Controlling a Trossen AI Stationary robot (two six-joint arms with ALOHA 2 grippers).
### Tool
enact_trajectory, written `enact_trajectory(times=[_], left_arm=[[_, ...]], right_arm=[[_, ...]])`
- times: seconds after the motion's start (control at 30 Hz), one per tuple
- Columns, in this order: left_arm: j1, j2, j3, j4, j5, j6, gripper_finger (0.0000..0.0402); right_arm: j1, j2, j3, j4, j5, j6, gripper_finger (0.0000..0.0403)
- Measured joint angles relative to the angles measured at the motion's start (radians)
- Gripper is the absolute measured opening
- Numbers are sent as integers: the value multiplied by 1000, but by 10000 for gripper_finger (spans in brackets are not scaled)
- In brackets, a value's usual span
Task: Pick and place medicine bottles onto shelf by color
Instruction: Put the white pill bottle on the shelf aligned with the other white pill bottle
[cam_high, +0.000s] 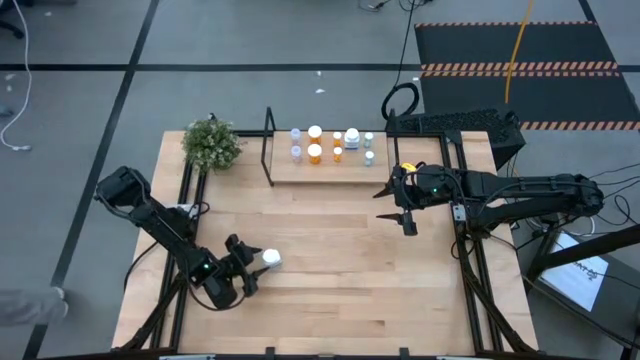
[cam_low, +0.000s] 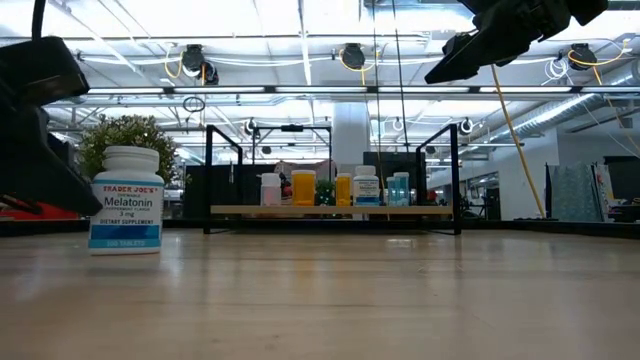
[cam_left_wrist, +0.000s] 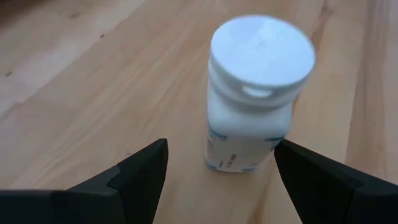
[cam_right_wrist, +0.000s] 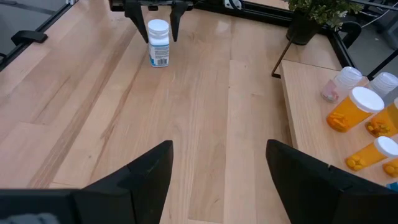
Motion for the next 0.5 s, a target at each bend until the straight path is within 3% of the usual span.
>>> enact_trajectory(times=[0.3, 0.5], left_arm=[[-1, 131, -27, 159, -7, 17, 291], [-9, 225, -26, 242, -84, 9, 291]], right_arm=[[0, 0, 0, 0, 0, 3, 254], [0, 0, 0, 0, 0, 3, 254]])
